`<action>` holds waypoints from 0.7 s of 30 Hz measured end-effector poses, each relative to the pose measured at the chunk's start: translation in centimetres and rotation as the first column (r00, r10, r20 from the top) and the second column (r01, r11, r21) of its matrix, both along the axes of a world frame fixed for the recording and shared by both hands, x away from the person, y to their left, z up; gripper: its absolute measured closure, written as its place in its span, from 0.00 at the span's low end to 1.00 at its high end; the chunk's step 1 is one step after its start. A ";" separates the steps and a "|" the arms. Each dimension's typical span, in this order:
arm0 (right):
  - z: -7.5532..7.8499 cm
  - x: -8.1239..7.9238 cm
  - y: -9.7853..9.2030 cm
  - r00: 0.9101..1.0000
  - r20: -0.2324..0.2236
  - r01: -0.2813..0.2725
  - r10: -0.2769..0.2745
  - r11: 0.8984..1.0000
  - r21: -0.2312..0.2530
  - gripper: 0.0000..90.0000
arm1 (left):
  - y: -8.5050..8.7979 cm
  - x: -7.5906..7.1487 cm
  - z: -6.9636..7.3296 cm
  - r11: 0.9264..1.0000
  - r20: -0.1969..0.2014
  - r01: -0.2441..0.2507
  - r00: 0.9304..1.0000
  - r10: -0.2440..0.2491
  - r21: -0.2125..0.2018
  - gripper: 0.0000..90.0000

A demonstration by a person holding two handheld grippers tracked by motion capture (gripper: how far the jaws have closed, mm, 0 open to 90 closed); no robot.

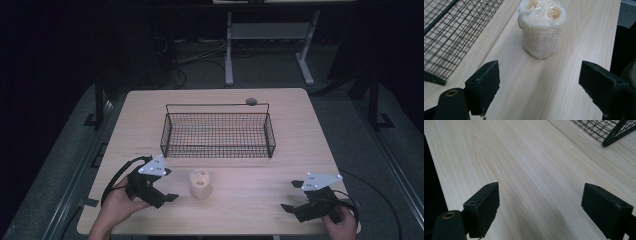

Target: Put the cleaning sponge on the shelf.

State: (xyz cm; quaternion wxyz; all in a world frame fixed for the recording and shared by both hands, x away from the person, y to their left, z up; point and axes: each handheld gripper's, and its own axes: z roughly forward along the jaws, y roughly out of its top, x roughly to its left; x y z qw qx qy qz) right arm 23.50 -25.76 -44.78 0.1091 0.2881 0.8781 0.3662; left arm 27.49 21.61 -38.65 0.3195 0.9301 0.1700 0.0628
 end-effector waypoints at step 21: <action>0.1 0.0 0.3 1.000 0.004 -0.014 0.014 1.000 0.011 0.16 | -3.1 1.7 0.6 0.996 -0.009 0.050 0.999 -0.050 0.078 0.18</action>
